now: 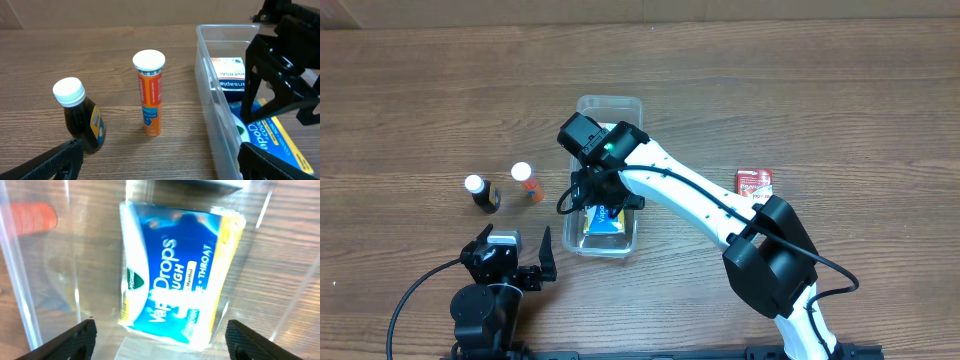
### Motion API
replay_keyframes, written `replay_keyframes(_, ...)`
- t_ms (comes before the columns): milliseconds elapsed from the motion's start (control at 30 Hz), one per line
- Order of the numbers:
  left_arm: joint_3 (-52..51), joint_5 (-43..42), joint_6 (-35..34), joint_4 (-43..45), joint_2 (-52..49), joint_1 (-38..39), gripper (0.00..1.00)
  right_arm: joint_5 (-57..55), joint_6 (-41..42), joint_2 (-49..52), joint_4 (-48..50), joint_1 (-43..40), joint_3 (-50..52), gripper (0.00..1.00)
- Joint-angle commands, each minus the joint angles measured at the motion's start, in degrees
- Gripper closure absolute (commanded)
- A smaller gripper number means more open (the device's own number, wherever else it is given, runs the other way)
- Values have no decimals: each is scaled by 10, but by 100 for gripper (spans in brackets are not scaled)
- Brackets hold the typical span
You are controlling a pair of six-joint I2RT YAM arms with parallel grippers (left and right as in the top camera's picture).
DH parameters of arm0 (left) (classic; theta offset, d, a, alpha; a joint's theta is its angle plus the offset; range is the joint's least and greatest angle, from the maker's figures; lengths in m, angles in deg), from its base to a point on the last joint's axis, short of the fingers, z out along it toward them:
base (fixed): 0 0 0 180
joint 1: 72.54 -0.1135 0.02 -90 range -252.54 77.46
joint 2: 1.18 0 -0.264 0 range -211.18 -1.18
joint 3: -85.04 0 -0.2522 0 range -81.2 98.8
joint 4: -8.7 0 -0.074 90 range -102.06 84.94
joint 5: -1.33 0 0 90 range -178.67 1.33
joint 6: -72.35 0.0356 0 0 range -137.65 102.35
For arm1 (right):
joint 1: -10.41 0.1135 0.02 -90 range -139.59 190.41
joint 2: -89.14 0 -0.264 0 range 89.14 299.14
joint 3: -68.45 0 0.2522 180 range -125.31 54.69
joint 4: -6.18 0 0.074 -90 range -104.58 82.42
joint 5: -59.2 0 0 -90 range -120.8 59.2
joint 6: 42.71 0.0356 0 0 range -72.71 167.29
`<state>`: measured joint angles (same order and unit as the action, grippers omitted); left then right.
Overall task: Pack container
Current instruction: 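Lower the VapoDrops box into the container and open the gripper, then move the right gripper to the red Panadol box and grasp it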
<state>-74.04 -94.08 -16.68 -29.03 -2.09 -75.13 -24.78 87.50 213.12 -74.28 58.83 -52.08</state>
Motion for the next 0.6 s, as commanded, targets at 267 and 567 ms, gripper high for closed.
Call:
replay_keyframes(267,-2,-5,-10,3,5,4,0,-139,-55,-200,-118,-127,-62,0)
replay_keyframes(567,-2,-5,-10,3,5,4,0,-98,-209,-169,-152,-328,83,0)
